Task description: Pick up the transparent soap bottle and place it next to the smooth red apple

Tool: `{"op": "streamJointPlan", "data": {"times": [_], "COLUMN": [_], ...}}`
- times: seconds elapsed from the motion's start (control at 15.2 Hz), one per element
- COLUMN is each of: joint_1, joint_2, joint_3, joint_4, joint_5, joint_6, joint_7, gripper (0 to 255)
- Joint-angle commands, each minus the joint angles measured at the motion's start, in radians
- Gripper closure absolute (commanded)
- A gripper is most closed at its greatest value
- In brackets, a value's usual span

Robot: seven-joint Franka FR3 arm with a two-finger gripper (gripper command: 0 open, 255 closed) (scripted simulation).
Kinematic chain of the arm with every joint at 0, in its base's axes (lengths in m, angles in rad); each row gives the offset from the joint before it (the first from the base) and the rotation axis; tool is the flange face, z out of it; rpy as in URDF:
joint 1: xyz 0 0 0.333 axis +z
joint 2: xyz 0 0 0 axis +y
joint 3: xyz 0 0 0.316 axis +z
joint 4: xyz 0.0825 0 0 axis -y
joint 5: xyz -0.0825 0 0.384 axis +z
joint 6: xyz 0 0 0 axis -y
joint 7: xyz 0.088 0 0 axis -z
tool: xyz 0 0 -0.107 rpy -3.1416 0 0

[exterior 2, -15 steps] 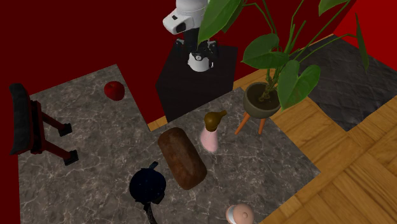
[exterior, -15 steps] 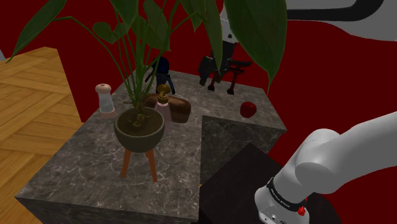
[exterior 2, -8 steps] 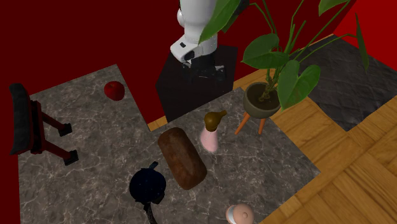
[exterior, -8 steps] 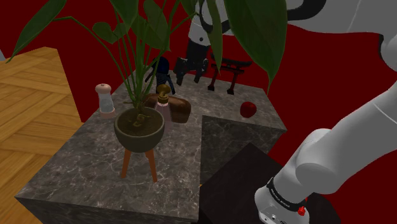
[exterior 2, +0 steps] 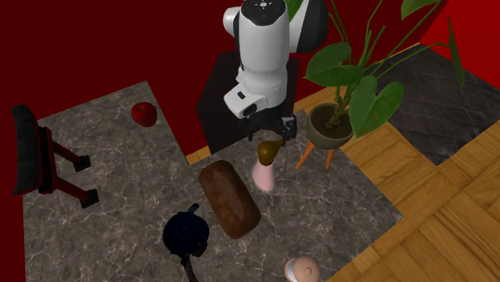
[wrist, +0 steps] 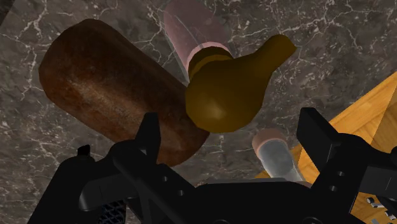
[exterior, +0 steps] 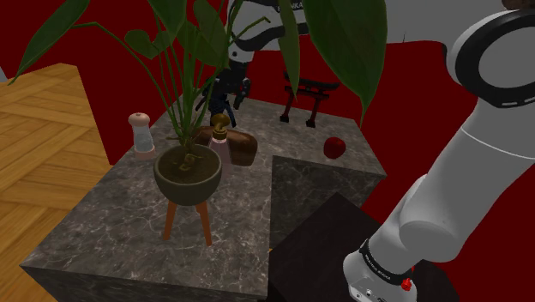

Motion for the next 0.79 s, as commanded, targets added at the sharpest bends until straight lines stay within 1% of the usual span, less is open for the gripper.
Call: {"op": "streamJointPlan", "data": {"times": [0.0,0.4,0.73], "joint_1": [0.003,0.007,0.007], "joint_2": [0.017,0.044,0.044], "joint_3": [0.002,0.005,0.005], "joint_4": [-0.005,-0.047,-0.046], "joint_5": [-0.003,-0.006,-0.006], "joint_6": [0.024,0.093,0.093], "joint_7": [0.006,0.008,0.008], "gripper": [0,0,0]}}
